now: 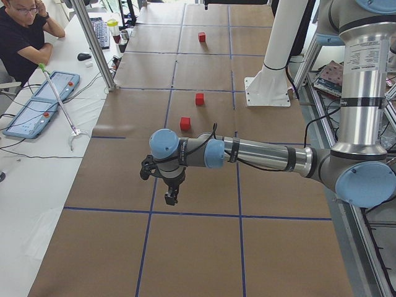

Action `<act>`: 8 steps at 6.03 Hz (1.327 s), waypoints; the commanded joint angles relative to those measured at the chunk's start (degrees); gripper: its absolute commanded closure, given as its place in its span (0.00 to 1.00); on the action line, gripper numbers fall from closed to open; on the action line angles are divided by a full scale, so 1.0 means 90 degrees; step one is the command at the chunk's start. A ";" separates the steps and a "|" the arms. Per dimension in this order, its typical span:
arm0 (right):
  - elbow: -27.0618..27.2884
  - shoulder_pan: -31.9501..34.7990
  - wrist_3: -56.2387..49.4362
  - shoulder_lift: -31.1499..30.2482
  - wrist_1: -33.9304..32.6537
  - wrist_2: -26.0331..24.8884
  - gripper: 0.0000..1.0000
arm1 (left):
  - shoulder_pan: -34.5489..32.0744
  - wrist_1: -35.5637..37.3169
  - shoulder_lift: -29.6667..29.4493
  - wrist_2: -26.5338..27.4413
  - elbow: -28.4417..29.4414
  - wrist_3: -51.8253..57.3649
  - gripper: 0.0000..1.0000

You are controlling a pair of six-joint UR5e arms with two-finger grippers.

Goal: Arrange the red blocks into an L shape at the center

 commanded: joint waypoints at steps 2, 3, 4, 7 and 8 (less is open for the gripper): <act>-0.0055 -0.0146 0.0019 0.0030 0.0630 0.0007 0.00 | 0.0121 -0.0423 -0.0020 -0.0247 -0.0061 -0.0022 0.00; -0.0056 -0.0185 0.0019 0.0030 0.0631 0.0017 0.00 | 0.0121 -0.0454 -0.0020 -0.0237 -0.0052 -0.0022 0.00; -0.0056 -0.0302 -0.0001 0.0030 0.0650 0.0008 0.01 | 0.0121 -0.0454 -0.0011 -0.0247 -0.0042 -0.0012 0.00; -0.0065 -0.0741 0.0328 0.0040 0.0826 -0.0100 0.01 | 0.0131 -0.0464 -0.0020 -0.0247 -0.0071 -0.0012 0.00; -0.0104 -0.0878 0.0351 0.0165 0.0817 -0.0177 0.01 | 0.0131 -0.0570 -0.0030 -0.0247 -0.0071 -0.0022 0.00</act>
